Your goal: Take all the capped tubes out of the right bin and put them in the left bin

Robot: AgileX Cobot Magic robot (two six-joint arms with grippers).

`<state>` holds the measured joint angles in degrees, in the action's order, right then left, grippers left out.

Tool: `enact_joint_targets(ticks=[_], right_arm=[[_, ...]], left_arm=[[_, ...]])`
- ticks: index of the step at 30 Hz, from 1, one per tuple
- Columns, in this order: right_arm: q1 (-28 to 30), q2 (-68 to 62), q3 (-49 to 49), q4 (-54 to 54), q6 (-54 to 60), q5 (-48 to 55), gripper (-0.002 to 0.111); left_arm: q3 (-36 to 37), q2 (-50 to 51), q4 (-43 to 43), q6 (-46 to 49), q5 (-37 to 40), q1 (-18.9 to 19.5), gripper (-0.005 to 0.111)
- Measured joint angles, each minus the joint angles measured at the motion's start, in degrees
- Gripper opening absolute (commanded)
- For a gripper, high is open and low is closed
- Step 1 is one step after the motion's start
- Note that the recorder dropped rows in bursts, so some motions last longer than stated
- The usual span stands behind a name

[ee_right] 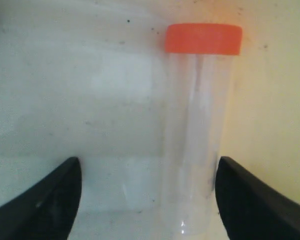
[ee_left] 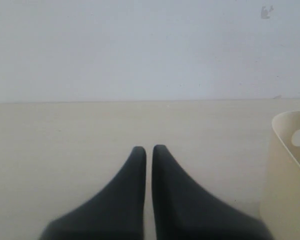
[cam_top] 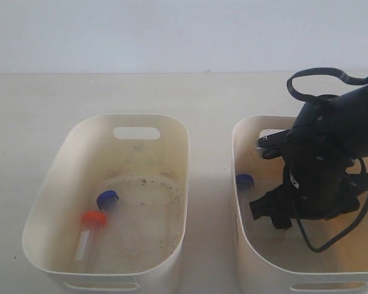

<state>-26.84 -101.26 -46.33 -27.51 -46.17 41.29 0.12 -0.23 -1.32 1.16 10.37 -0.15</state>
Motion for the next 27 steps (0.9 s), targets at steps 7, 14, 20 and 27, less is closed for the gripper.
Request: enact_joint_targets(ticks=[7,14,20,27], right_arm=[[0.0,0.0,0.0,2.4,3.6,-0.3,0.070],[0.0,0.4,0.0,4.2,7.0,-0.6,0.070],[0.0,1.5,0.0,5.6,8.6,-1.3,0.070],[0.1,3.4,0.0,7.7,9.7,-2.2,0.070]], left_arm=[[0.0,0.0,0.0,0.0,0.0,0.0,0.004],[0.0,0.0,0.0,0.0,0.0,0.0,0.004],[0.0,0.0,0.0,0.0,0.0,0.0,0.004],[0.0,0.0,0.0,0.0,0.0,0.0,0.004]])
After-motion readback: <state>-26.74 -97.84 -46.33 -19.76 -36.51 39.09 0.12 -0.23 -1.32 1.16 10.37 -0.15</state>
